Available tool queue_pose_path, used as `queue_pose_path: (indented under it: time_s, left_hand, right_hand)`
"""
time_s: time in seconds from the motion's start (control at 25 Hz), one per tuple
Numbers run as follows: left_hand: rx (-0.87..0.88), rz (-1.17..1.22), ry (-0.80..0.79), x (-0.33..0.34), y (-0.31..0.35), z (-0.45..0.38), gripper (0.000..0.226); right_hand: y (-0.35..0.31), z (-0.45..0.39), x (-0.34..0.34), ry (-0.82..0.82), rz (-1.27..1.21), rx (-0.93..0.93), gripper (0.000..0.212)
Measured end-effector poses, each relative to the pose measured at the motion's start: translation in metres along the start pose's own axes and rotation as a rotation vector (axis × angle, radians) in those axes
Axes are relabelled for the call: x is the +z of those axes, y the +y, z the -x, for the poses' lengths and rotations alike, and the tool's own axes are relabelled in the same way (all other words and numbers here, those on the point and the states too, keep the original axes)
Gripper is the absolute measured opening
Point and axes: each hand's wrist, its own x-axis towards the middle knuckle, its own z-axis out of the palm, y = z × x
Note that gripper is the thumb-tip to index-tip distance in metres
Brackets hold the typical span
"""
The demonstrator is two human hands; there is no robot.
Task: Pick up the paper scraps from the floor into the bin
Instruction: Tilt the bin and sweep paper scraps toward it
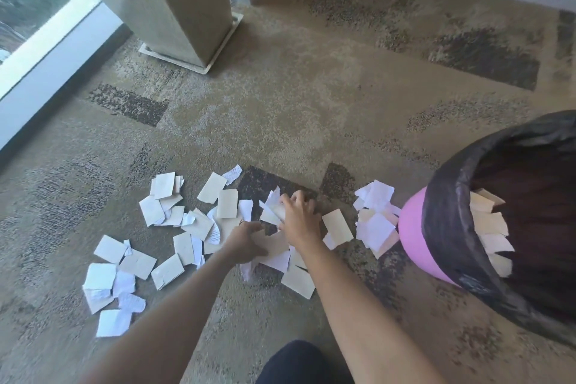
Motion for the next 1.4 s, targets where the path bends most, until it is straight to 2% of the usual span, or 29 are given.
queue_pose_path:
  time_s: [0.08, 0.2, 0.32, 0.4, 0.52, 0.56, 0.64, 0.76, 0.88, 1.0, 1.08, 1.16, 1.24, 1.32, 1.4]
  left_hand:
    - [-0.032, 0.020, -0.082, -0.008, -0.002, 0.005, 0.070]
    - [-0.092, 0.195, -0.142, -0.022, 0.000, 0.011, 0.069]
    - [-0.059, 0.292, -0.133, -0.033, 0.003, 0.014, 0.063]
    - [-0.017, 0.338, -0.098, -0.035, 0.007, 0.020, 0.057]
    - [0.022, 0.439, -0.034, -0.031, 0.009, 0.033, 0.048]
    - [0.036, 0.471, -0.041, -0.028, 0.011, 0.040, 0.044]
    - [0.083, 0.531, -0.043, -0.026, 0.021, 0.055, 0.039]
    - [0.198, 0.619, -0.006, -0.029, 0.049, 0.080, 0.030]
    - [0.310, 0.699, -0.022, -0.038, 0.084, 0.103, 0.028]
    - [0.382, 0.764, -0.021, -0.045, 0.116, 0.121, 0.030]
    - [0.424, 0.826, -0.017, -0.047, 0.142, 0.132, 0.027]
    - [0.457, 0.894, -0.039, -0.045, 0.174, 0.146, 0.024]
    - [0.509, 0.930, -0.075, -0.039, 0.207, 0.163, 0.022]
    - [0.564, 0.921, -0.123, -0.029, 0.240, 0.178, 0.021]
    - [0.587, 0.889, -0.157, -0.016, 0.272, 0.190, 0.023]
  right_hand:
    - [0.007, 0.006, 0.000, -0.032, -0.088, 0.019, 0.052]
    - [0.018, 0.018, 0.005, -0.031, -0.252, 0.014, 0.035]
    - [0.030, 0.034, 0.007, 0.023, -0.598, 0.059, 0.025]
    - [0.035, 0.049, 0.000, 0.065, -0.829, 0.127, 0.031]
    - [0.045, 0.073, -0.012, 0.122, -0.921, 0.202, 0.022]
    - [0.048, 0.082, -0.019, 0.144, -0.935, 0.209, 0.027]
    - [0.050, 0.099, -0.035, 0.213, -0.998, 0.202, 0.025]
    - [0.051, 0.131, -0.064, 0.333, -1.132, 0.191, 0.053]
    - [0.056, 0.168, -0.105, 0.424, -1.225, 0.176, 0.045]
    - [0.078, 0.202, -0.149, 0.588, -1.361, 0.048, 0.041]
    - [0.100, 0.225, -0.178, 0.780, -1.351, 0.014, 0.030]
    - [0.126, 0.237, -0.201, 1.036, -1.185, 0.090, 0.030]
    - [0.154, 0.242, -0.213, 1.173, -0.981, 0.180, 0.028]
    - [0.179, 0.238, -0.212, 1.136, -0.821, 0.265, 0.026]
    - [0.197, 0.235, -0.208, 1.016, -0.718, 0.327, 0.037]
